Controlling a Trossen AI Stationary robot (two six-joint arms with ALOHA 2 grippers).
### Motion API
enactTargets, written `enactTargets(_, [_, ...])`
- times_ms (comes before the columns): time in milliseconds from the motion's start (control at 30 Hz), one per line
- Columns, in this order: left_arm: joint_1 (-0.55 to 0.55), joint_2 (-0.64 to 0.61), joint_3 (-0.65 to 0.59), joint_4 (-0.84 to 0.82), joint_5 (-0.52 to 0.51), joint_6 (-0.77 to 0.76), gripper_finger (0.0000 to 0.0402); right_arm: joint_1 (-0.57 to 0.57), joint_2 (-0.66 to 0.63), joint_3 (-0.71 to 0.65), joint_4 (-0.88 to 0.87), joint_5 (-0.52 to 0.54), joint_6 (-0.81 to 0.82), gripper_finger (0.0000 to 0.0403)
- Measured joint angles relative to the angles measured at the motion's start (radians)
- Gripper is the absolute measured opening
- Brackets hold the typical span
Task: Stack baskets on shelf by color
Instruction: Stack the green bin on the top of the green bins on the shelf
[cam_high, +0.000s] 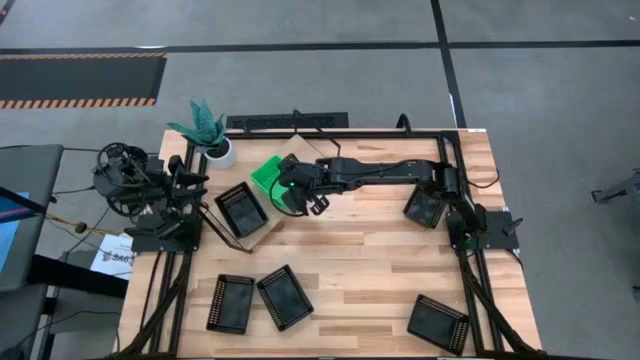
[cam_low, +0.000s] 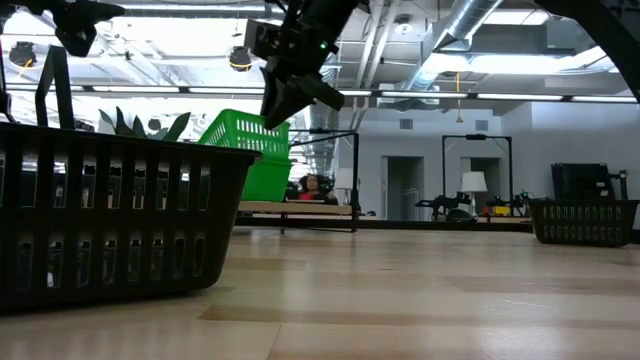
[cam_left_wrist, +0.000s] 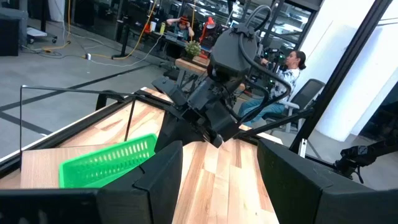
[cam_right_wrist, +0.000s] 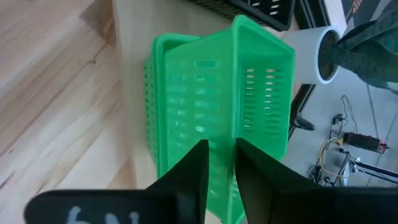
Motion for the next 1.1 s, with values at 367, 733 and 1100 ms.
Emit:
enactTargets(367, [0.0, 0.0, 0.0, 0.0, 0.0, 0.0, 0.0198, 0.003, 0.0, 0.001, 0.071, 0.002, 0.077, 0.0118])
enactTargets(733, [0.0, 0.0, 0.0, 0.0, 0.0, 0.0, 0.0198, 0.03, 0.0, 0.001, 0.069, 0.029, 0.187, 0.0118])
enactTargets(1100, [0.0, 0.0, 0.0, -0.005, 0.0, 0.004, 0.0198, 0.069, -0.006, 0.003, 0.184, 0.227, 0.414, 0.0118])
